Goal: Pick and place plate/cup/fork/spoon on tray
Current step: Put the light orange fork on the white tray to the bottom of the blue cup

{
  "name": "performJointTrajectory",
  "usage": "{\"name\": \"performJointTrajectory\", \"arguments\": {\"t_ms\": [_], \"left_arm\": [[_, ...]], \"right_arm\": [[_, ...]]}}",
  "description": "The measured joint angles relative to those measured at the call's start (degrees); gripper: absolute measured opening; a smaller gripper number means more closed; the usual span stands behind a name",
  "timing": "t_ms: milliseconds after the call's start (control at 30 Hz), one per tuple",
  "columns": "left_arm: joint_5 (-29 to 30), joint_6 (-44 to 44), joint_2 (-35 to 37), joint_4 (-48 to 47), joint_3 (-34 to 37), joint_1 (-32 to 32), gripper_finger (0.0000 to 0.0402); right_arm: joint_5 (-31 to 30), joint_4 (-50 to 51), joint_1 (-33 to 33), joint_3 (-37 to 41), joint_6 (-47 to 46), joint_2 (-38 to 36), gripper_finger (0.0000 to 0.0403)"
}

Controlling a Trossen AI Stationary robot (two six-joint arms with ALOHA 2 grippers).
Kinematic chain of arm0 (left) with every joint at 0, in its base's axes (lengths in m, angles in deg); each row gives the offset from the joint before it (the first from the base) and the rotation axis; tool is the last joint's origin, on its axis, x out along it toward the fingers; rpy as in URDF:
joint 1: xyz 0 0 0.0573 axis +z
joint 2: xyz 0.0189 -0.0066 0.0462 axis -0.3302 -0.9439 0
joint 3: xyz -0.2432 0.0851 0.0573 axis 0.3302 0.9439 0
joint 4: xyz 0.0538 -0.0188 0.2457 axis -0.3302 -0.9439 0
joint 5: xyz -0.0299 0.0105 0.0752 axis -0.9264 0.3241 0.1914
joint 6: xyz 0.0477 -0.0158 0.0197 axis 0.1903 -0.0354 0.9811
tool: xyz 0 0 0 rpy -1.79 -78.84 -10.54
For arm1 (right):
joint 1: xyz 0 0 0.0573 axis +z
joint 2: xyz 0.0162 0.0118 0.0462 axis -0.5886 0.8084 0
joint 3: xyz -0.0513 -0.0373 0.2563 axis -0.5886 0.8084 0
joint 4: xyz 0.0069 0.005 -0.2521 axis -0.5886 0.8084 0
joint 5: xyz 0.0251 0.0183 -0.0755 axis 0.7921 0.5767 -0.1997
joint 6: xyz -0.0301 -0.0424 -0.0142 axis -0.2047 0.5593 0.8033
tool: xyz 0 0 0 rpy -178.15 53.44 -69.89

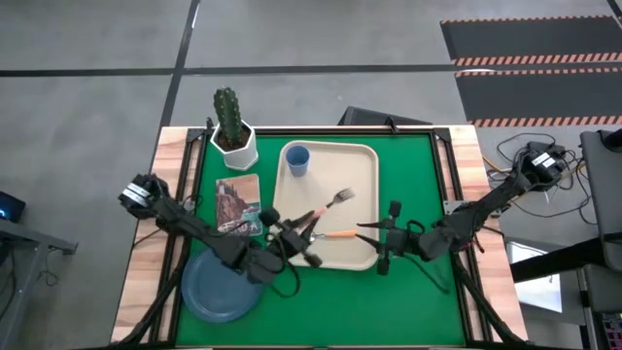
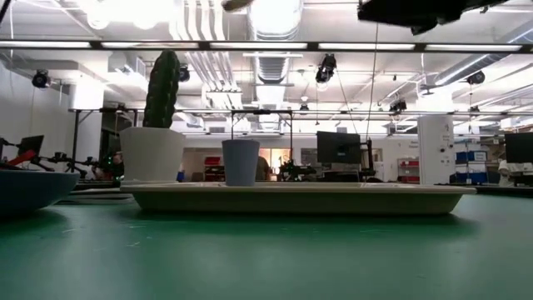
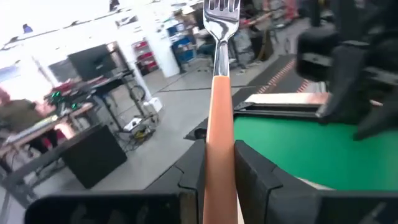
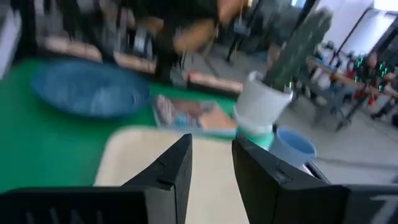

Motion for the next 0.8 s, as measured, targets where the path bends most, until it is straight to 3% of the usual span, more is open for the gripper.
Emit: {"name": "performJointTrajectory", "arguments": {"t_ms": [200,333,433,567,667,800], "left_arm": [[0.1,0.0,-5.7,9.2,-0.1,2.5,0.004],[0.0,0.0,-8.1,14.5,-0.3,2.8,0.004],[-0.6,0.0,-9.0,16.5,-0.3,2.8,0.004],[-3.0,-1.4,-9.8,16.6,-0.3,2.8,0.004],[-3.1,-1.5,-9.9,17.0,-0.3,2.9,0.004],[-3.2,-1.5,-10.0,16.7,-0.3,2.9,0.004]], "right_arm": [[4.4,-33.8,-0.8,8.0,8.9,4.5,0.0103],[4.3,-48.5,-2.5,11.1,9.3,8.5,0.0103],[4.4,-53.1,-4.8,11.7,4.0,11.0,0.0107],[7.6,-51.8,-8.0,10.1,-2.7,14.1,0.0132],[12.1,-52.0,-9.6,7.6,-4.1,16.4,0.0154],[12.6,-52.1,-10.9,4.2,-3.7,18.2,0.0177]]}}
